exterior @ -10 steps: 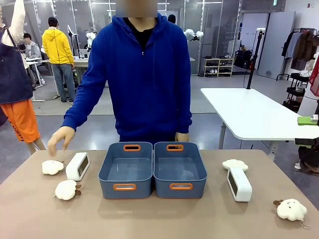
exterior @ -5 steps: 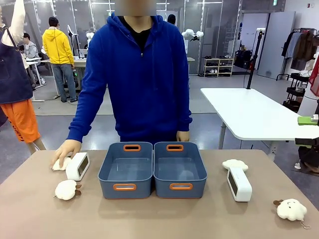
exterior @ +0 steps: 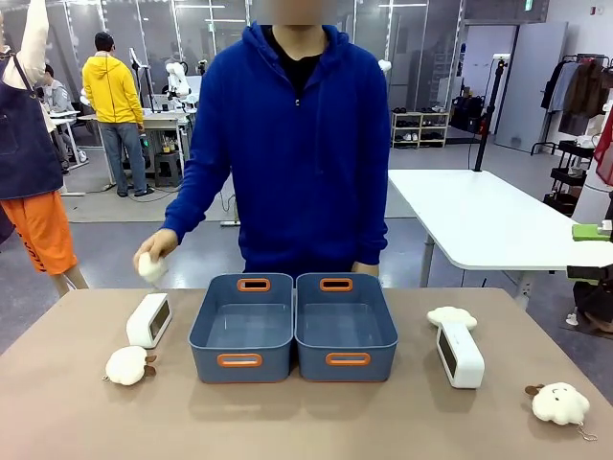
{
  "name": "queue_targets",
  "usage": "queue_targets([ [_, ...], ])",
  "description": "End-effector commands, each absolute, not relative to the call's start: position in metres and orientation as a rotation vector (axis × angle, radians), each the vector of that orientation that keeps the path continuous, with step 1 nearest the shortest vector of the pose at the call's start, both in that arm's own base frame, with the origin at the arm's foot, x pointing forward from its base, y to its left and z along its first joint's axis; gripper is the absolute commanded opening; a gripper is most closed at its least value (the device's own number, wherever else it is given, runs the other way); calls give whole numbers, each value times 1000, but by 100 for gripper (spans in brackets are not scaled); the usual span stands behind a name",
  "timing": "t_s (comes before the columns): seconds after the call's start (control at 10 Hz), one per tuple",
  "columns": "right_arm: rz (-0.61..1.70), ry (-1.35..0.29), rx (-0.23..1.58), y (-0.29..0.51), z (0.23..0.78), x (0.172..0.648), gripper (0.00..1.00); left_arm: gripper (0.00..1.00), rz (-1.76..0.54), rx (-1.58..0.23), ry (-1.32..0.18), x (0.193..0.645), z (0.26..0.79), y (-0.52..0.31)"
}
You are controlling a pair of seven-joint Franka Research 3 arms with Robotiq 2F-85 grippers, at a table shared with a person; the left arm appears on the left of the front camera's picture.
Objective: Sort the digital clocks into the basket.
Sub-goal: Pick up the Digital clock from the table and place it into the empty Plastic storage basket.
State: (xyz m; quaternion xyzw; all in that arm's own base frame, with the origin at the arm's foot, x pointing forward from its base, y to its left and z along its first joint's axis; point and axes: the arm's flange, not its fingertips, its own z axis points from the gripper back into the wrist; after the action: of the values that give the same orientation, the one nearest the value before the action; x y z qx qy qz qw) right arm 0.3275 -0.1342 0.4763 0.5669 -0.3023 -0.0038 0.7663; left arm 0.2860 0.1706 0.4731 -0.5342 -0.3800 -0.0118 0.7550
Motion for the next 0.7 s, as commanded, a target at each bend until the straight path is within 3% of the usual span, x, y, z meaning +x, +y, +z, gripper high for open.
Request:
queue_targets([
  [0.0, -4, -671, 1241, -134, 477, 330, 100, 100, -35, -1182, -848, 288, 475, 171],
  [0.6, -4, -671, 1241, -134, 477, 330, 100, 100, -35, -1182, -848, 288, 475, 171],
])
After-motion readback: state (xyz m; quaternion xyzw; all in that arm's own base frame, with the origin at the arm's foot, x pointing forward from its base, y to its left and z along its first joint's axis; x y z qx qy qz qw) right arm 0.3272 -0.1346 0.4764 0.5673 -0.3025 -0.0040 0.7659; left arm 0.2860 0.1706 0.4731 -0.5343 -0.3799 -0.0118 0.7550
